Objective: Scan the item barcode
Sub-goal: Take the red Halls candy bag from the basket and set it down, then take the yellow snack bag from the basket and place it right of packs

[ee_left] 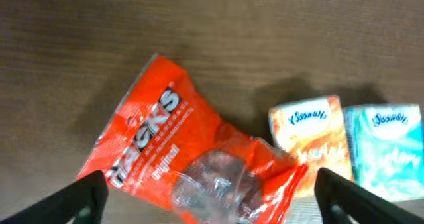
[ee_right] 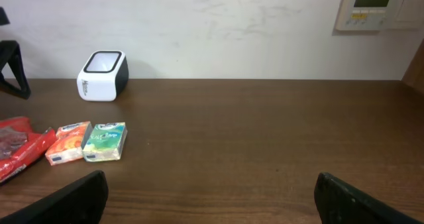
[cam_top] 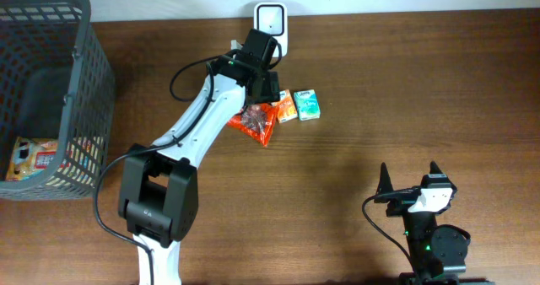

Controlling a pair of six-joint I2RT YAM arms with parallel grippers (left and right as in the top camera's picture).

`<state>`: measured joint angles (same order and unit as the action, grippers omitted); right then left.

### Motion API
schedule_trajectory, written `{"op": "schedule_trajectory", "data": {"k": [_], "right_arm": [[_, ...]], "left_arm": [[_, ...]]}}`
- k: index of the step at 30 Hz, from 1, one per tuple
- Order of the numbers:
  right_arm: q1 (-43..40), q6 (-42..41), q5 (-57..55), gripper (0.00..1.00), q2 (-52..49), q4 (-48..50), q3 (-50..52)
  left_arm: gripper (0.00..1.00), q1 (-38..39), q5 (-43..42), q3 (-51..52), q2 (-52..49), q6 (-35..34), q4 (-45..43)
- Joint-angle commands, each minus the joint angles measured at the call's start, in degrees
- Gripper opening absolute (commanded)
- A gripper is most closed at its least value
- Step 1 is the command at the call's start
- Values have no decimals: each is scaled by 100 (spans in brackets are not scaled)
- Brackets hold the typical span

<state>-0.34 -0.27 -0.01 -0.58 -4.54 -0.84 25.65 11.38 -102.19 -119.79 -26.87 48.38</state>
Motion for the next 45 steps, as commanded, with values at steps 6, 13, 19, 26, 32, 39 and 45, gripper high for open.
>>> {"op": "schedule_trajectory", "data": {"k": [6,13,19,26,32,39,45], "right_arm": [[-4,-61,-26,99,37,-13,52],[-4,-61,-26,98,37,-15,52],[-4,-61,-26,98,37,-13,52],[-4,-59,-26,98,37,-15,52],[-4,-61,-26,98,37,-13,52],[-4,-61,-26,98,37,-13,52],[-4,-61,-26,98,37,-15,52]], "left_arm": [[99,-2020,151,-2699,1228,649,1493],[99,-5436,155,-2813,866,-638,2920],[99,-5663,153,-2813,-922,-1244,3414],[97,-5646,195,-2791,-2273,-1753,3464],[21,-5648,210,-2702,-2465,-1744,3484],[0,-5694,101,-4708,-2299,-1355,4369],[0,-5611,-1644,-7757,-1056,-1335,4011]]}}
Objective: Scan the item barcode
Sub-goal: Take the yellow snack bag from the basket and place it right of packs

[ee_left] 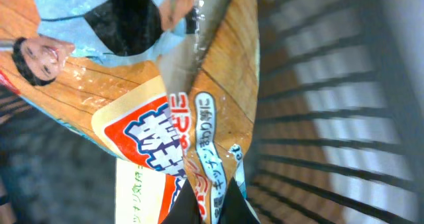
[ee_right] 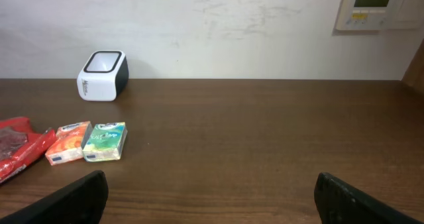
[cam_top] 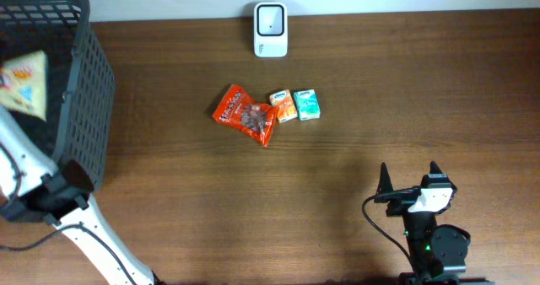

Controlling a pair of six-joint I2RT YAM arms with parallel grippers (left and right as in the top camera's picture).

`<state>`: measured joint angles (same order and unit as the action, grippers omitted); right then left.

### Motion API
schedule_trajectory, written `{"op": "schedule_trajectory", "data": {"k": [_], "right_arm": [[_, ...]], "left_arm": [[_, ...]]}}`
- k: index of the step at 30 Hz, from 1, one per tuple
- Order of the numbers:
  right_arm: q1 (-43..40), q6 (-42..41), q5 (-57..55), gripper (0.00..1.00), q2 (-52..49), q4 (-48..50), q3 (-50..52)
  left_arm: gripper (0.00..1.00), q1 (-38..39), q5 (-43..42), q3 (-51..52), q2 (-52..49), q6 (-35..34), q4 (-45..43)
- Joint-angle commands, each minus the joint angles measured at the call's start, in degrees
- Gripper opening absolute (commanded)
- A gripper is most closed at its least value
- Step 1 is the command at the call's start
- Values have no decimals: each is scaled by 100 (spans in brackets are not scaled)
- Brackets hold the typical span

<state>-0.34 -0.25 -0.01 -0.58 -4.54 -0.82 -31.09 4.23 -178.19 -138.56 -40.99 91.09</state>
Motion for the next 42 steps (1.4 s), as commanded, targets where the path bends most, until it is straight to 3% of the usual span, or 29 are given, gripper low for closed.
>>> {"op": "schedule_trajectory", "data": {"k": [1,2,5,7,10,12,16,19,21,23,24,25,27,28,29,30,33,38,42], "right_arm": [[-4,-63,-26,99,37,-13,50],[-4,-63,-26,98,37,-13,50],[-4,-63,-26,99,37,-13,50],[-4,-63,-26,98,37,-13,50],[-4,-63,-26,98,37,-13,50],[-4,-63,-26,99,37,-13,50],[-4,-63,-26,98,37,-15,50],[-4,-63,-26,99,37,-13,50],[-4,-63,-26,99,37,-15,50],[-4,-63,-26,98,37,-13,50],[-4,-63,-26,98,37,-15,50],[-4,-63,-26,99,37,-15,50],[-4,-63,-26,98,37,-15,50],[-4,-61,-26,99,37,-13,50],[-4,-61,-26,99,37,-15,50],[-4,-63,-26,98,37,-13,50],[-4,-63,-26,98,37,-15,50],[-4,-63,-26,98,37,-13,50],[-4,-63,-26,98,37,-13,50]], "left_arm": [[0,160,-1172,-157,1080,79,-411],[0,321,-1421,-157,1333,195,-505],[0,1296,-1867,-157,1775,1574,-428],[0,2081,-1862,-138,1790,1696,-2],[0,3322,-1838,203,1624,2551,127],[0,4225,-1840,905,1427,2677,35],[0,5842,-1843,2658,876,3134,-1283],[0,6714,-1838,3373,385,3832,-2332],[2,7169,-1781,3541,26,3934,-2927],[0,7410,-1071,3541,-273,3709,-3254],[0,7499,-297,3541,-437,3112,-3311],[9,7521,-81,3541,-584,2509,-3364],[9,7521,-96,3545,-664,1993,-3434],[19,7519,-96,3545,-684,1996,-3451],[47,7519,-96,3545,-684,1998,-3451],[63,7519,-96,3536,-682,2000,-3471],[95,7501,-96,3152,-452,2002,-3279],[99,6881,568,2824,988,2131,-2385],[99,5560,780,2824,2087,2131,-887]]}}
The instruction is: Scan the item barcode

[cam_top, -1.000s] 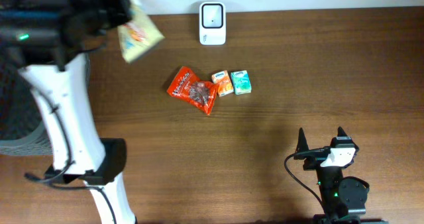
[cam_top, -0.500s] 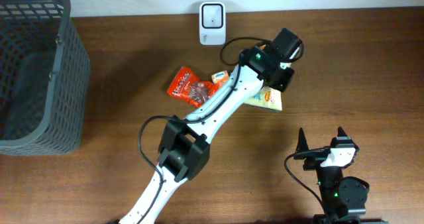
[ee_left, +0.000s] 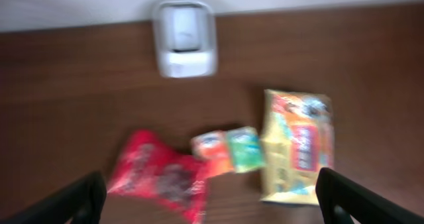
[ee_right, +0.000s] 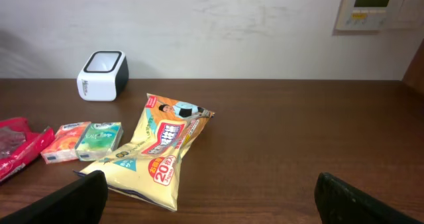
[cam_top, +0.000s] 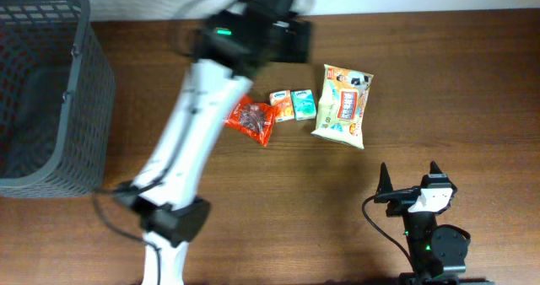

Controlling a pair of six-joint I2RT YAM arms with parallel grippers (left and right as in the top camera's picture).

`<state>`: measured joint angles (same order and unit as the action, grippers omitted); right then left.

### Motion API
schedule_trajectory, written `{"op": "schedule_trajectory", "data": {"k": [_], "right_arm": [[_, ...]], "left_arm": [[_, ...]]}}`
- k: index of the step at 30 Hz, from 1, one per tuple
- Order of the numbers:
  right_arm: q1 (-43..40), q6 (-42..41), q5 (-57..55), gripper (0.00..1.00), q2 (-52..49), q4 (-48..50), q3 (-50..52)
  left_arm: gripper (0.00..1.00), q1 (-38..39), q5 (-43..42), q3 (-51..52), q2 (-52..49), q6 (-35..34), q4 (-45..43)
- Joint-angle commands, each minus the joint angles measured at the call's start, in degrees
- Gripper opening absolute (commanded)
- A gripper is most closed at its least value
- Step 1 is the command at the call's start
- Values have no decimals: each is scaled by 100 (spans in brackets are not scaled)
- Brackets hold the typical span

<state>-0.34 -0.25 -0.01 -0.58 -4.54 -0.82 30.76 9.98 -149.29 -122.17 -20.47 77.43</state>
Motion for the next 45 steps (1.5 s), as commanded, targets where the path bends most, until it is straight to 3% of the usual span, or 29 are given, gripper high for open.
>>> {"op": "schedule_trajectory", "data": {"k": [1,7,12,15,17,18,19,22,23,24,25,28,31,35,37,38,39,41,43,45], "right_arm": [[-4,-63,-26,99,37,-13,50],[-4,-63,-26,98,37,-15,50],[-4,-63,-26,99,37,-15,50],[-4,-61,-26,98,37,-15,50],[-4,-63,-26,98,37,-13,50],[-4,-63,-26,98,37,-13,50],[-4,-63,-26,98,37,-15,50],[-4,-63,-26,98,37,-15,50],[-4,-63,-26,98,37,-15,50],[-4,-63,-26,99,37,-13,50],[-4,-63,-26,98,37,-13,50],[-4,-63,-26,98,37,-13,50],[-4,-63,-26,98,37,-13,50],[-4,-63,-26,98,37,-13,50],[-4,-63,-31,99,37,26,50],[-4,-118,256,98,37,479,50],[-4,-651,1635,98,37,907,50],[-4,-844,3423,98,37,1582,50],[-4,-1281,3821,98,37,2358,22],[-7,-1263,3816,99,-37,2339,-308]], "left_arm": [[99,-922,203,-66,577,76,662],[99,-2144,188,-66,916,76,1749],[99,-2319,205,-59,916,118,1928],[99,-3681,4,-59,916,-435,1930],[99,-4347,-874,-59,916,-387,1930],[99,-4695,-1733,-59,916,175,1930],[99,-4815,-2076,-59,916,562,1930],[99,-4819,-2247,-59,916,896,1930],[99,-4791,-2710,-59,925,1373,1930],[99,-4634,-4044,-59,942,2286,1930],[99,-4301,-4336,-59,944,2334,1930],[99,-3451,-3781,83,938,2334,1930],[99,-2378,-3005,909,938,2332,1716],[99,-2267,-2656,2271,935,2225,660],[99,-2267,-1880,2465,931,2081,520],[99,-2267,-1244,2542,925,1637,376],[99,-2267,-868,2653,925,1274,273],[99,-2282,-866,2660,925,1274,271],[99,-2267,-863,2660,925,1274,271],[99,-2297,-671,2660,925,1257,249]]}}
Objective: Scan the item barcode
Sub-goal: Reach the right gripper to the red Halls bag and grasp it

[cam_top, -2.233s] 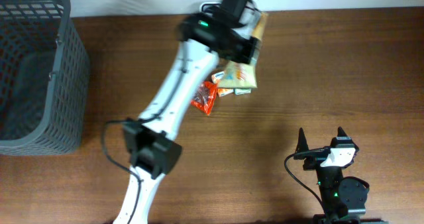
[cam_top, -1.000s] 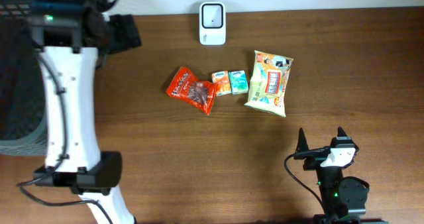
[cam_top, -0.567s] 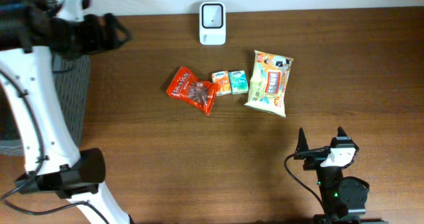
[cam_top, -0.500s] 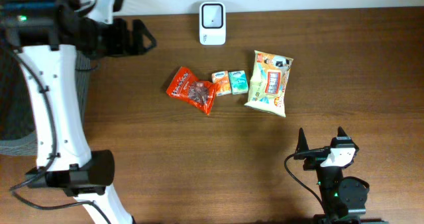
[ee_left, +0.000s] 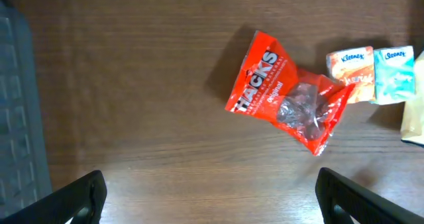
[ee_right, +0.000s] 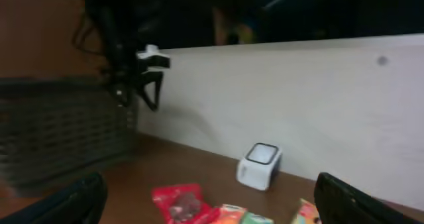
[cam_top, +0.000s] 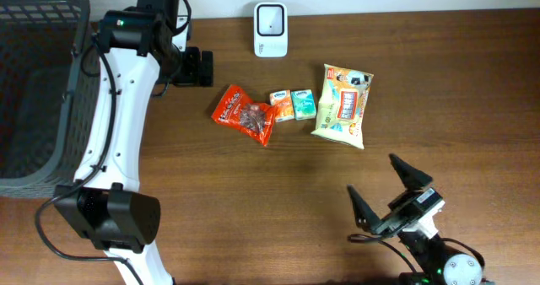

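The white barcode scanner (cam_top: pixel 270 18) stands at the table's back edge and shows in the right wrist view (ee_right: pixel 260 166). In a row in front of it lie a red Hacks bag (cam_top: pixel 245 114), an orange tissue pack (cam_top: pixel 282 105), a green tissue pack (cam_top: pixel 304 104) and a yellow snack bag (cam_top: pixel 342 104). My left gripper (cam_top: pixel 198 67) hangs open and empty to the left of the red bag (ee_left: pixel 288 101). My right gripper (cam_top: pixel 381 188) is open and empty near the front right, facing the items.
A dark mesh basket (cam_top: pixel 42 91) fills the left end of the table, and its wall shows at the left edge of the left wrist view (ee_left: pixel 20 118). The white wall runs behind the scanner.
My left gripper has moved from above the scanner area to the left, close to the basket. My right arm has shifted and turned, so its camera faces the scanner and basket. The items lie as before.
First my left gripper was open over the red bag, with the yellow snack bag in the basket. Then it was shut on that bag, held up at the basket. Then the bag lay right of the tissue packs, let go. Now both grippers are open and empty.
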Controlling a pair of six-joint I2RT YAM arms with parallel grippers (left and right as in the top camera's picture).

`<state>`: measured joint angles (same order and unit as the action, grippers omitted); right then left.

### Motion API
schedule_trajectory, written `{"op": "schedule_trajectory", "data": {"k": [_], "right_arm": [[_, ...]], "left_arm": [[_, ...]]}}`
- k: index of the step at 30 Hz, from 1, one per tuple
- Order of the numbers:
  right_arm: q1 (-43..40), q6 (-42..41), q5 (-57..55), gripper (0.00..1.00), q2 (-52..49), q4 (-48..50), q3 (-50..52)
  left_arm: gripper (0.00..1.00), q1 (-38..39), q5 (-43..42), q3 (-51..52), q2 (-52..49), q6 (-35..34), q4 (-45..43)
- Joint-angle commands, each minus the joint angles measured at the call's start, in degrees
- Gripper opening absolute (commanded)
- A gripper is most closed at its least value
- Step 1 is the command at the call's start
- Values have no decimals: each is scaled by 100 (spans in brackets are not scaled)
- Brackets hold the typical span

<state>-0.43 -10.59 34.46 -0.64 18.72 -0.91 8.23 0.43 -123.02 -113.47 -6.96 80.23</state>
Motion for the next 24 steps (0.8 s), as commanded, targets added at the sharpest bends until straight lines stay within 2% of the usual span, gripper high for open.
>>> {"op": "schedule_trajectory", "data": {"k": [1,2,4,5,6,9,10,11,12,14,15,16,17,18,19,20,21,22,23,24], "right_arm": [[-7,-96,372,99,-291,-210,-796],[-7,234,372,99,-693,-754,-1375],[-7,1106,284,99,-2031,-2542,-2892],[-7,1373,225,99,-2968,-3554,-3810],[4,1355,621,99,-4135,-4538,-4927],[4,765,2968,98,-6065,-4802,-6210],[48,409,3185,98,-6487,-4332,-6262],[212,-610,3014,98,-7145,-3847,-6308],[616,-710,2507,98,-7696,-3919,-6454],[1497,-514,-105,98,-8701,-5626,-7580],[1827,-295,-901,99,-9368,-6658,-8478],[2046,-109,-1248,99,-9962,-7263,-9215],[2216,-13,-1495,99,-10426,-7418,-9737],[2409,297,-1663,99,-10806,-7044,-9954],[2616,1158,-1652,99,-11079,-6601,-9951],[2815,1537,-1753,90,-11344,-6183,-9951],[2898,1532,-2028,73,-11521,-5897,-9951],[2929,1672,-2107,85,-11772,-5674,-9951],[2929,1886,-1943,88,-11980,-5606,-9949],[2931,1897,-1738,86,-12177,-5519,-9949]], "left_arm": [[99,-96,922,33,55,-566,0],[99,-155,1043,33,55,-848,17],[99,-229,975,33,55,-885,37],[99,-229,977,33,55,-885,35],[99,-223,973,33,55,-885,37],[99,-223,973,33,55,-887,35],[99,-223,973,33,55,-887,35],[99,-225,973,33,55,-887,35],[99,-223,973,33,55,-887,35],[99,-223,973,33,55,-887,35],[99,-223,973,33,55,-887,35],[99,-223,973,33,55,-887,35],[99,-223,973,33,55,-887,35],[99,-223,973,33,55,-887,35],[99,-223,973,33,55,-887,35],[99,-223,973,33,55,-887,35],[99,-223,973,33,55,-887,35],[99,-223,973,33,55,-887,35],[99,-223,973,33,55,-887,35],[99,-223,973,33,55,-887,35]]}}
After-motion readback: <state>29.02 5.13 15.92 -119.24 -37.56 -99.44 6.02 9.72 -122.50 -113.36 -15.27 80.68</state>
